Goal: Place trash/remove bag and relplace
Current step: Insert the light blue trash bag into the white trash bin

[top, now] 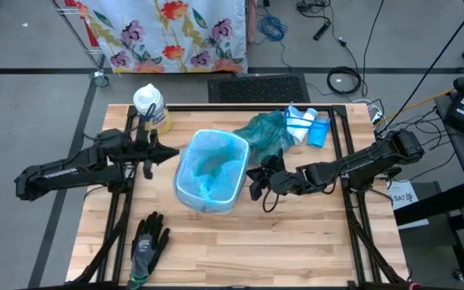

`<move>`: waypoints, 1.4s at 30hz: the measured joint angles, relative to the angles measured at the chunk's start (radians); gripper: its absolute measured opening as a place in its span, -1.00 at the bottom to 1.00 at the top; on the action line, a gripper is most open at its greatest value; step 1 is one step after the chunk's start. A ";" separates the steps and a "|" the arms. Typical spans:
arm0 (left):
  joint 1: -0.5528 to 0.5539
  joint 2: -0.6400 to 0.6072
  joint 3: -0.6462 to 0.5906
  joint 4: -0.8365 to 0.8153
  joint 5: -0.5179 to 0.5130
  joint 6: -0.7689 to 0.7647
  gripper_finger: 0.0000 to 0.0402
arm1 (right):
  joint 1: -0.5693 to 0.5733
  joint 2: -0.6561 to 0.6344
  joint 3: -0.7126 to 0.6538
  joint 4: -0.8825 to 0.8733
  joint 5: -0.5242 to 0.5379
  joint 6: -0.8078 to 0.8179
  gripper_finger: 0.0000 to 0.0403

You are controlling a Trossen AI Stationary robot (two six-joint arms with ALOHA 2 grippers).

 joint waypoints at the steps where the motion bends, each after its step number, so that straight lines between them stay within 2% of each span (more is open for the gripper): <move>1: 0.000 -0.002 0.000 0.003 0.025 -0.006 -1.00 | 0.000 0.000 0.000 0.008 -0.001 0.000 -1.00; 7: -0.042 0.010 0.001 0.008 0.105 -0.053 -1.00 | 0.000 0.000 0.000 0.021 -0.025 0.000 -1.00; 14: -0.131 0.135 0.002 0.042 0.109 -0.052 -1.00 | 0.000 0.000 0.000 0.021 -0.027 0.005 -1.00; 17: -0.149 0.163 0.002 0.055 0.071 -0.045 -1.00 | 0.000 0.000 0.000 0.021 -0.037 0.007 -1.00; 22: -0.150 0.146 0.002 0.047 -0.056 -0.022 -1.00 | 0.000 0.000 0.000 0.018 -0.050 0.008 -1.00; 26: -0.148 0.068 0.001 0.064 -0.076 -0.001 -1.00 | -0.001 0.000 0.000 0.013 -0.050 0.007 -1.00; 30: -0.148 0.045 0.001 0.058 -0.084 -0.026 -1.00 | -0.001 0.000 0.000 0.011 -0.050 0.004 -1.00; 33: -0.153 0.046 0.001 0.075 -0.082 -0.027 -1.00 | -0.003 0.000 0.000 0.013 -0.050 -0.003 -1.00; 37: -0.175 0.051 0.001 0.128 -0.007 -0.045 -1.00 | -0.008 0.000 0.000 0.015 -0.050 -0.016 -1.00; 42: -0.217 0.176 0.000 0.122 0.014 -0.054 -1.00 | -0.017 0.000 0.000 0.016 -0.050 -0.019 -1.00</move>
